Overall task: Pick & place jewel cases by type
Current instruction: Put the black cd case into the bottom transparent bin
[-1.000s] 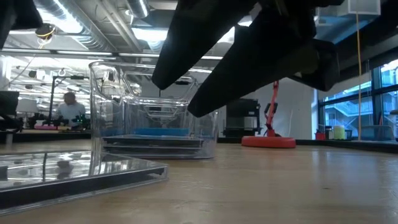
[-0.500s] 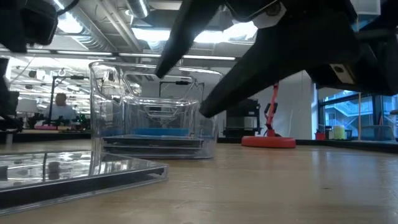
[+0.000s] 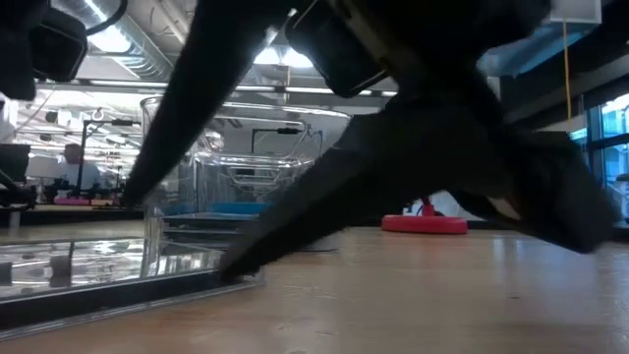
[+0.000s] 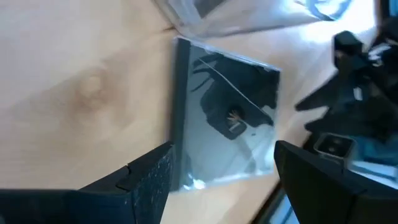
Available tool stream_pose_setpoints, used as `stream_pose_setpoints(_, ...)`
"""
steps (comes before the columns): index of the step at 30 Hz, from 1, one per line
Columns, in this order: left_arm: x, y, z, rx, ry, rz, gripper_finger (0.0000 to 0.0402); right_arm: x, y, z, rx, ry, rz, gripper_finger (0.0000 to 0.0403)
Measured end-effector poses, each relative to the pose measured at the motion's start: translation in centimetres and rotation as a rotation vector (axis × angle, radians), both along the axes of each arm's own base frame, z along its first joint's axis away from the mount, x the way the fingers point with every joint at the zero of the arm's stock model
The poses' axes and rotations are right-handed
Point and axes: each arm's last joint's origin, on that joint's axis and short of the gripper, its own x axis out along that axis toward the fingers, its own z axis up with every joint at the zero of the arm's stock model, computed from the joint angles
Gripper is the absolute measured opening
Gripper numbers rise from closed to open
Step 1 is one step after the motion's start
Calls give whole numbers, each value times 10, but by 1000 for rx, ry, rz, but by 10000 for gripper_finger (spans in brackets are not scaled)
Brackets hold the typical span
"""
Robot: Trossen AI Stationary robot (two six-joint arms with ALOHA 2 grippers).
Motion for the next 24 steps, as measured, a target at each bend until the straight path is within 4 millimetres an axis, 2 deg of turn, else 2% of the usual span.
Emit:
stream_pose_setpoints(7,8,3,-20,17,123,0,267,5,-9,0,-25,-6,-37,144)
stream_pose_setpoints(13,16,3,-38,-1,213,-14,267,7,-9,-12,-12,18,-21,144)
stream_pose_setpoints(24,26,-1,-43,-48,178,-42,267,9,-10,-18,-32,34,20,144)
